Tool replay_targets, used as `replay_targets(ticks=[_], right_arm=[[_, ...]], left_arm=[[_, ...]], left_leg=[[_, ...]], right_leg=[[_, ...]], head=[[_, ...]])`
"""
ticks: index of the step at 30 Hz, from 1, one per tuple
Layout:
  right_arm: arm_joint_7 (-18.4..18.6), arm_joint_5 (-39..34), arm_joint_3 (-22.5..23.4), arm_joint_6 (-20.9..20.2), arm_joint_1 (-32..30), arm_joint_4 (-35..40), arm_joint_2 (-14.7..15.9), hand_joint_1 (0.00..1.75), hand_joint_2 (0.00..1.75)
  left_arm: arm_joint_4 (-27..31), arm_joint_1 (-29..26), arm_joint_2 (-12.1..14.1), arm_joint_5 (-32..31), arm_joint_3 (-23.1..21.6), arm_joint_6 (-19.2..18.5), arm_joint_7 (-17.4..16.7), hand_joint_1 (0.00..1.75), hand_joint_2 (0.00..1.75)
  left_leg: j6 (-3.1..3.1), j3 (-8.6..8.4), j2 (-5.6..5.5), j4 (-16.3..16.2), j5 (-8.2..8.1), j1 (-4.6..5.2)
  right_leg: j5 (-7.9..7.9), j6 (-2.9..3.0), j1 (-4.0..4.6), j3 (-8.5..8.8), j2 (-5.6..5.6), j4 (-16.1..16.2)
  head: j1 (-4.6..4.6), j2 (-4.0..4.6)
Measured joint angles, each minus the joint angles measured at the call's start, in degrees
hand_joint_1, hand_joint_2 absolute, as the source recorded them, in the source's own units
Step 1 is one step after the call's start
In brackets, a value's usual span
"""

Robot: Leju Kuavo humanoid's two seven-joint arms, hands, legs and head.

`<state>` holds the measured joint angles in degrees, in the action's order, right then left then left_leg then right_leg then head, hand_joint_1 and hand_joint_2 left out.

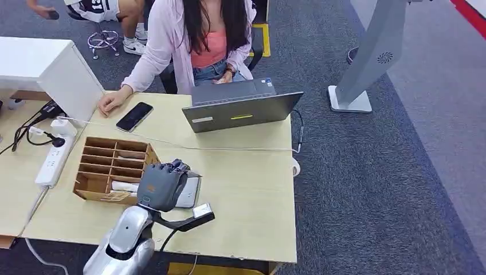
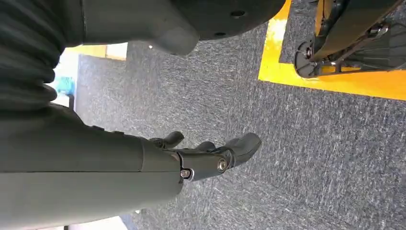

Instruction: Pass the card to the sensor for recognition and then transmit it.

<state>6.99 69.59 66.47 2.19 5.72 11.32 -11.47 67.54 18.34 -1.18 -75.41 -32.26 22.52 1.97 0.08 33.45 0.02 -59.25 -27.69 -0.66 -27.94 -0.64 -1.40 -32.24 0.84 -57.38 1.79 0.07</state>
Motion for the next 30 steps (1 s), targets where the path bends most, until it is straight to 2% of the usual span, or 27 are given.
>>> replay_targets(ticks=[4,8,12,22,30], right_arm=[[-0.04,-0.76,0.26,0.04,-0.02,0.0,0.02,0.0,1.75],[-0.07,-1.47,0.46,0.07,-0.03,0.0,0.0,0.0,1.75],[-0.09,-1.64,0.98,0.22,-0.03,0.0,0.0,0.0,1.75],[0.09,-1.2,1.27,0.22,-0.05,0.0,0.0,0.0,1.75],[0.57,-1.16,1.27,0.22,-0.06,0.0,0.0,0.0,1.75]], left_arm=[[0.07,-0.06,0.31,-0.35,-1.16,-5.9,-1.83,1.75,1.75],[0.02,-0.08,0.55,-0.87,-2.76,-9.19,-4.48,1.75,1.75],[0.02,-0.08,0.66,-1.05,-3.5,-9.88,-6.52,1.75,1.75],[-1.03,0.34,0.66,-4.29,-3.1,-9.34,-14.23,1.75,1.75],[-3.8,1.05,0.22,-6.51,-1.95,-9.31,-16.37,1.75,1.75]], left_leg=[[0.0,0.0,0.0,0.0,0.0,0.0],[0.0,0.01,-0.01,0.0,0.0,0.0],[0.0,0.01,-0.01,0.0,0.0,0.0],[0.0,0.0,-0.01,0.0,0.0,0.0],[0.0,0.01,-0.01,0.0,0.0,0.0]], right_leg=[[0.0,0.0,0.0,0.0,-0.01,0.0],[0.0,0.0,0.0,0.0,-0.01,0.0],[0.0,0.0,0.0,0.0,-0.01,0.0],[0.0,0.0,0.0,0.0,-0.01,0.0],[0.0,0.0,0.0,0.0,-0.01,0.0]], head=[[0.0,0.0],[0.02,0.0],[0.0,0.0],[0.0,0.0],[0.02,0.0]])
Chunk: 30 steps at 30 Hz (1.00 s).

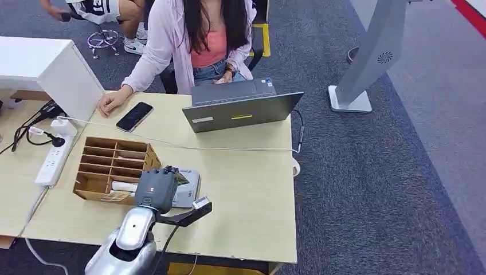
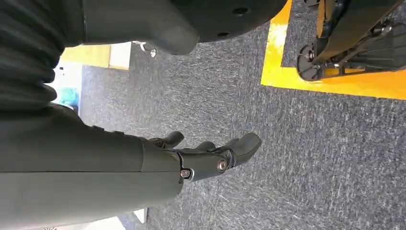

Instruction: Pass the card to the sensor for recognition and then transmit it.

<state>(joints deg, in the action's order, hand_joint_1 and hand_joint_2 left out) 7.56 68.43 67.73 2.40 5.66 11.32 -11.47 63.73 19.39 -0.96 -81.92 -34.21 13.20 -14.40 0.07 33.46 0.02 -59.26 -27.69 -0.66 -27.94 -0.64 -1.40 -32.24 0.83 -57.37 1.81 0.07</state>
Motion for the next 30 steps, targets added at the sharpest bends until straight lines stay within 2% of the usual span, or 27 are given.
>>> replay_targets(ticks=[7,12,20,23,24,26,27,30], right_arm=[[0.13,0.02,0.0,-0.09,-0.01,0.0,0.0,0.0,1.75],[0.13,0.33,0.0,-0.33,-0.02,0.0,0.0,0.0,1.75],[0.13,0.37,0.0,-0.33,-0.04,0.0,0.0,0.0,1.75],[0.13,0.39,0.0,-0.33,-0.05,0.0,0.0,0.0,1.75],[0.13,0.39,0.0,-0.33,-0.05,0.0,-0.02,0.0,1.75],[0.13,0.68,0.0,-0.33,-0.05,0.0,-0.02,0.0,1.75],[0.15,1.2,-0.02,-0.33,-0.07,0.0,-0.02,0.0,1.75],[0.33,2.38,-0.28,-0.37,-0.08,0.0,-0.02,0.0,1.75]], left_arm=[[-2.23,0.22,-0.72,-0.04,0.28,-0.74,0.18,1.75,1.75],[-5.2,1.53,-1.33,4.73,1.05,-3.83,4.42,1.75,1.75],[-8.72,3.93,-1.66,6.69,1.16,-4.46,5.22,1.75,1.75],[-9.66,4.71,-1.64,6.67,1.22,-3.98,4.57,1.75,1.75],[-9.72,4.84,-1.64,6.62,1.22,-3.6,4.17,1.75,1.75],[-9.55,5.1,-1.55,5.04,1.57,-0.44,2.73,1.75,1.75],[-9.0,5.36,-1.35,3.84,1.95,4.08,1.75,1.75,1.75],[-6.99,7.28,-0.19,2.07,3.83,10.67,2.19,1.75,1.75]], left_leg=[[0.0,0.0,0.0,0.0,0.0,0.0],[0.0,-0.02,-0.04,0.0,0.0,0.0],[0.0,-0.07,-0.06,0.0,0.01,0.0],[0.0,-0.07,-0.06,0.0,0.01,0.0],[0.0,-0.07,-0.06,0.0,0.01,0.0],[-0.03,-0.06,-0.05,0.0,0.03,0.0],[-0.03,-0.05,-0.05,0.0,0.04,0.0],[-0.04,-0.03,-0.12,0.0,0.06,-0.01]], right_leg=[[0.0,0.0,0.0,0.0,0.0,0.0],[0.0,0.0,0.0,0.04,-0.06,0.0],[0.0,0.0,0.0,0.1,-0.11,0.0],[0.0,0.0,0.0,0.1,-0.11,0.0],[0.0,0.0,0.0,0.1,-0.11,0.0],[0.01,0.0,0.0,0.08,-0.1,0.0],[0.01,0.0,0.0,0.08,-0.1,0.0],[0.01,0.0,0.01,0.08,-0.14,-0.02]], head=[[-0.02,0.0],[-0.02,0.0],[-0.02,0.0],[-0.02,0.0],[-0.02,0.0],[0.0,0.0],[-0.02,0.0],[0.0,0.0]])
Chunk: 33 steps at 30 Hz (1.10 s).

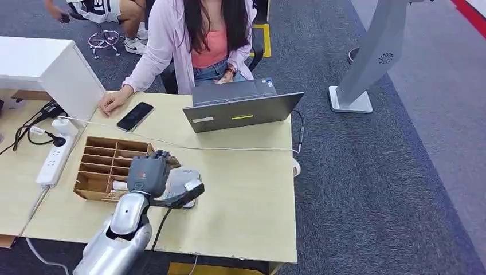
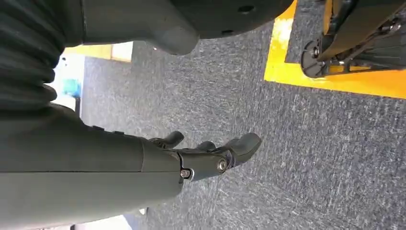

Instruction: Pass the card to the sensor for recognition and then transmit it.

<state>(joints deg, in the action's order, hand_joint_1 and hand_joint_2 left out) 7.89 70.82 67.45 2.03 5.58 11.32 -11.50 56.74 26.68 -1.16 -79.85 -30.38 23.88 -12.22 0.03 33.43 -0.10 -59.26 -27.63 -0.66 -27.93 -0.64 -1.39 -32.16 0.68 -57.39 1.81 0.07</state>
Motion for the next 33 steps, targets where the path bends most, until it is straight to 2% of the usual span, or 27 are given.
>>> replay_targets(ticks=[1,3,5,8,12,16,22,25,30,33], right_arm=[[0.0,0.77,-0.35,-0.09,0.0,0.0,0.0,0.0,1.75],[0.0,1.33,-1.03,-0.26,-0.01,0.0,0.0,0.0,1.75],[0.0,1.77,-1.33,-0.42,0.01,0.0,0.0,0.0,1.75],[-0.13,2.69,-2.21,-0.85,0.01,0.0,0.02,0.0,1.75],[-0.2,3.93,-3.5,-0.94,0.03,0.0,0.02,0.0,1.75],[-0.2,4.13,-4.15,-0.94,0.06,0.0,0.02,0.0,1.75],[-0.2,4.15,-4.46,-0.96,0.12,0.0,0.02,0.0,1.75],[-0.2,4.48,-4.74,-1.05,0.11,0.0,0.02,0.0,1.75],[-0.2,5.35,-5.51,-1.44,0.11,0.0,0.02,0.0,1.75],[-0.2,5.37,-5.53,-1.53,0.12,0.0,0.02,0.0,1.75]], left_arm=[[0.5,1.24,0.9,-1.07,1.16,3.28,0.33,1.75,1.75],[0.54,4.17,1.9,-1.15,3.56,6.88,3.22,1.75,1.75],[0.54,6.37,2.82,-1.66,6.14,7.84,5.01,1.75,1.75],[-0.42,9.55,4.63,-3.87,8.98,11.36,5.29,1.75,1.75],[-6.9,17.63,7.49,-5.44,13.11,14.66,8.1,1.75,1.75],[-11.72,22.73,9.11,-5.61,15.89,15.2,9.33,1.75,1.75],[-14.21,23.72,9.57,-6.2,16.43,15.66,9.14,1.75,1.75],[-15.41,24.36,9.86,-7.08,16.63,15.09,7.3,1.75,1.75],[-22.88,30.81,12.23,-7.32,17.13,11.77,5.25,1.75,1.75],[-25.82,32.85,13.07,-7.32,17.15,11.4,4.81,1.75,1.75]], left_leg=[[0.0,0.0,0.01,0.0,0.0,-0.01],[0.0,-0.01,0.01,0.0,0.01,-0.01],[-0.01,-0.02,0.02,0.0,0.03,-0.01],[0.0,0.04,-0.01,0.0,0.09,-0.04],[0.01,0.03,0.04,0.0,0.09,-0.04],[0.01,0.03,-0.02,0.0,0.09,-0.04],[0.0,0.06,-0.05,0.0,0.09,-0.01],[0.0,0.06,-0.04,0.0,0.09,-0.01],[0.05,0.05,0.05,0.0,0.12,-0.04],[0.05,0.05,0.07,0.0,0.12,-0.04]], right_leg=[[0.0,0.0,0.01,-0.01,0.01,-0.01],[0.0,0.0,0.01,-0.01,0.0,-0.01],[0.01,0.01,0.01,0.0,0.01,-0.02],[0.01,0.01,0.03,-0.01,-0.02,-0.03],[0.03,0.04,0.04,-0.03,0.03,-0.03],[0.03,0.04,0.04,-0.03,-0.03,-0.03],[0.03,0.03,0.01,-0.02,-0.03,-0.03],[0.03,0.03,0.01,-0.03,-0.03,-0.02],[0.05,0.05,0.04,-0.08,0.05,-0.04],[0.05,0.06,0.04,-0.1,0.09,-0.07]], head=[[-0.02,0.0],[0.0,0.0],[-0.07,0.0],[-0.04,0.0],[0.04,0.0],[-0.02,0.0],[0.02,0.0],[0.02,0.0],[-0.02,0.0],[-0.04,0.0]])
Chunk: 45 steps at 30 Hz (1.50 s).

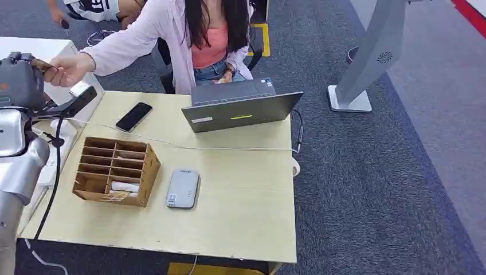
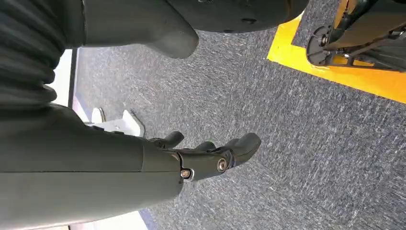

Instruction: Pass the card to the sensor for recognition and then transmit it.

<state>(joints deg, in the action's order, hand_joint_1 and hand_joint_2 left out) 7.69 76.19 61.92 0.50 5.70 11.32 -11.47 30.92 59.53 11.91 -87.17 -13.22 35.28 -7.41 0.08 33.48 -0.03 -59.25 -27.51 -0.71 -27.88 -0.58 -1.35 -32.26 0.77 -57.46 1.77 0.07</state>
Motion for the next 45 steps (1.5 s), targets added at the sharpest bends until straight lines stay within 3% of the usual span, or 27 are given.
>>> replay_targets(ticks=[15,16,22,28,30,33,38,41,45], right_arm=[[0.35,0.02,-0.02,-0.15,0.07,0.0,0.0,0.0,1.75],[0.35,0.02,-0.02,-0.15,0.07,0.0,0.0,0.0,1.75],[0.35,-0.09,-0.02,-0.15,0.1,0.0,0.0,0.0,1.75],[0.33,-1.33,0.0,0.18,0.15,0.0,0.0,0.0,1.75],[0.2,-2.14,0.11,0.59,0.15,0.0,-0.02,0.0,1.75],[0.15,-2.78,0.35,0.66,0.15,0.0,-0.02,0.0,1.75],[-0.04,-4.57,1.62,1.18,-0.2,0.0,0.0,0.0,1.75],[-0.04,-4.7,1.97,1.49,-0.2,0.0,0.0,0.0,1.75],[-0.04,-5.14,2.34,1.66,-0.15,0.0,-0.02,0.0,1.75]], left_arm=[[-4.87,0.79,0.48,-0.02,0.0,-0.02,-1.66,1.75,1.75],[-5.02,0.82,0.48,-0.02,0.0,-0.02,-1.66,0.0,1.75],[-5.37,0.87,0.7,0.02,0.0,0.85,-1.9,0.0,1.75],[-2.13,-2.8,0.13,1.8,1.4,4.04,3.68,0.0,1.75],[3.04,-6.6,-0.57,3.65,2.03,4.17,6.09,0.0,1.75],[12.63,-13.42,-1.44,4.9,2.03,3.76,6.43,0.0,1.75],[36.34,-30.86,-2.34,5.31,1.99,1.35,6.08,0.0,1.75],[43.73,-35.32,-2.43,5.83,2.01,0.52,5.16,0.0,1.75],[48.43,-37.81,-2.45,6.36,1.99,0.02,5.57,0.0,1.75]], left_leg=[[-0.02,0.05,0.08,0.0,-0.05,0.02],[-0.02,0.05,0.08,0.0,-0.05,0.02],[-0.02,0.06,0.02,0.0,-0.05,0.01],[-0.04,0.03,0.01,-0.01,-0.03,0.04],[-0.03,0.02,0.01,-0.01,-0.03,0.08],[-0.04,0.05,0.02,-0.01,-0.05,0.08],[-0.09,-0.04,0.25,0.0,-0.24,0.12],[-0.09,0.0,0.2,0.01,-0.24,0.12],[-0.08,-0.01,0.09,0.01,-0.21,0.12]], right_leg=[[-0.01,0.0,-0.01,-0.05,0.09,0.01],[-0.01,0.0,-0.01,-0.06,0.09,0.02],[-0.01,0.0,-0.01,-0.05,0.03,0.01],[-0.01,-0.01,-0.04,-0.03,0.03,0.02],[0.0,-0.01,-0.08,-0.01,0.03,0.03],[-0.01,-0.01,-0.09,0.0,0.03,0.04],[-0.1,-0.1,-0.14,-0.04,0.29,0.09],[-0.1,-0.1,-0.14,-0.05,0.23,0.09],[-0.09,-0.11,-0.14,-0.01,0.13,0.09]], head=[[0.0,0.0],[0.02,0.0],[0.0,0.0],[-0.02,0.0],[0.0,0.0],[0.07,0.0],[0.02,0.0],[0.04,0.0],[0.04,0.0]])
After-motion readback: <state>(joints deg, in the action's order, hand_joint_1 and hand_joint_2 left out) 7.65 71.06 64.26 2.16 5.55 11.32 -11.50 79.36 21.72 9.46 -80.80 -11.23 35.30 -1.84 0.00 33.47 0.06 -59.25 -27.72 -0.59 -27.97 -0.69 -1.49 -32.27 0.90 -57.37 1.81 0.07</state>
